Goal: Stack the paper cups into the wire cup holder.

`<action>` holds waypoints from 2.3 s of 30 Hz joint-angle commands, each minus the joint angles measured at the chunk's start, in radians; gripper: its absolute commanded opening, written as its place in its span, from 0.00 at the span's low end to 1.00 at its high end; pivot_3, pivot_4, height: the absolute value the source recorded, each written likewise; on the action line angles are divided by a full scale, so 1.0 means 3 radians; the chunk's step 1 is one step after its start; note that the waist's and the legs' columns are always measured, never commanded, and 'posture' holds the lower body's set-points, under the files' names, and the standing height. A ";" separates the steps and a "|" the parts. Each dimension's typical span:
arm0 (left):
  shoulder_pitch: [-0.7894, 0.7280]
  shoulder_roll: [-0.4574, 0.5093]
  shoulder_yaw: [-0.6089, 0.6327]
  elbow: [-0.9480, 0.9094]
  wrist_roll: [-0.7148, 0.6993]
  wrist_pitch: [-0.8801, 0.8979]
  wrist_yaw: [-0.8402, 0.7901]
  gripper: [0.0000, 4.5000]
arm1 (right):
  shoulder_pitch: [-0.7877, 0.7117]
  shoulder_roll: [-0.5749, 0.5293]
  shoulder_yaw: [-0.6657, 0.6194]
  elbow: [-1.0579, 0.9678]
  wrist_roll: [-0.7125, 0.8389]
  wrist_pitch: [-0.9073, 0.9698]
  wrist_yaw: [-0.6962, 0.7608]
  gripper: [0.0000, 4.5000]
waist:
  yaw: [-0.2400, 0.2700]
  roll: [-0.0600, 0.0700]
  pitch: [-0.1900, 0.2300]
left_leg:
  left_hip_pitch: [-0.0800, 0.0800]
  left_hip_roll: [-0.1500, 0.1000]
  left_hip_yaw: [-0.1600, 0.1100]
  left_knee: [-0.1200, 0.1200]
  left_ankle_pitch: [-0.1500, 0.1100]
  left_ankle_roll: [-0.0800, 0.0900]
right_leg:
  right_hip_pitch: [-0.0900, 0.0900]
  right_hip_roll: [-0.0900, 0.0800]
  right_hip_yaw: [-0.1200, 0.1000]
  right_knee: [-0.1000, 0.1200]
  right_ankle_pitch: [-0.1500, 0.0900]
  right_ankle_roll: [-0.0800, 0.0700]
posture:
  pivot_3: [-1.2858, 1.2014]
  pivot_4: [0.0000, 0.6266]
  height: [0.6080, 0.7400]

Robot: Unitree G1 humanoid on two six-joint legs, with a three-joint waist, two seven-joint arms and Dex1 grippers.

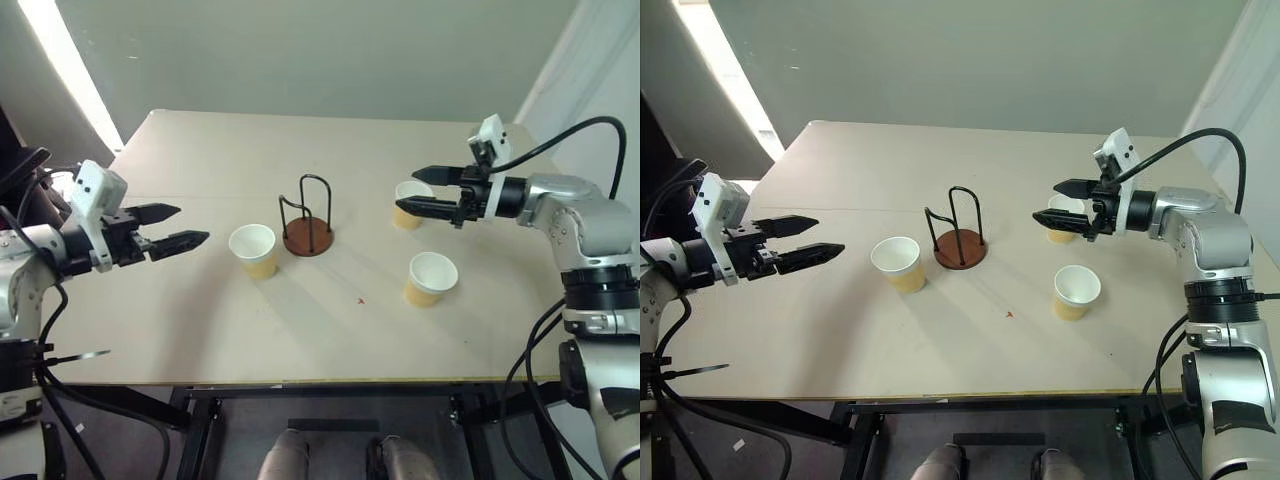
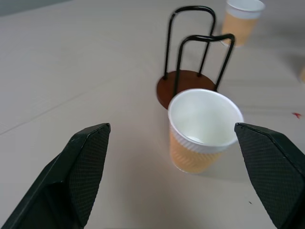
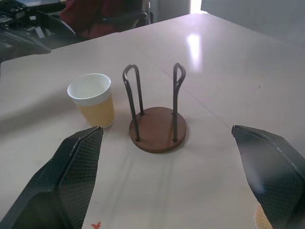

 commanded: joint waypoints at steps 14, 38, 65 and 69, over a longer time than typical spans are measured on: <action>-0.0469 -0.0343 -0.0340 0.0047 0.0264 -0.0303 0.0291 1.00 | -0.0011 0.0027 0.0025 -0.0224 0.0078 0.0056 -0.0009 1.00 | 0.0006 0.0000 0.0000 | -0.0003 0.0001 0.0002 0.0006 -0.0001 0.0004 | 0.0000 0.0000 0.0002 -0.0002 0.0014 0.0024 | 0.52 0.24 1.00; -0.1016 -0.0949 -0.0845 0.0519 0.0616 -0.0436 0.0498 1.00 | 0.0062 0.0113 0.0131 -0.0616 0.0210 0.0211 -0.0147 1.00 | 0.0021 0.0000 0.0000 | -0.0004 -0.0003 0.0003 0.0014 0.0006 0.0010 | 0.0005 0.0000 0.0005 -0.0004 0.0019 0.0031 | 0.52 0.24 1.00; -0.1525 -0.1246 -0.0979 0.1498 0.0972 -0.0862 0.0420 1.00 | 0.0045 0.0023 0.0089 -0.0630 0.0233 0.0264 -0.0212 1.00 | 0.0033 0.0000 0.0000 | -0.0006 -0.0007 0.0007 0.0018 0.0008 0.0013 | 0.0005 0.0000 0.0006 -0.0006 0.0031 0.0053 | 0.52 0.24 1.00; -0.1595 -0.1307 -0.1023 0.1647 0.1039 -0.0949 0.0416 1.00 | 0.0050 0.0025 0.0083 -0.0632 0.0231 0.0265 -0.0230 1.00 | 0.0034 0.0000 0.0000 | -0.0008 -0.0005 0.0006 0.0020 0.0008 0.0014 | 0.0005 0.0000 0.0006 -0.0007 0.0032 0.0053 | 0.52 0.24 1.00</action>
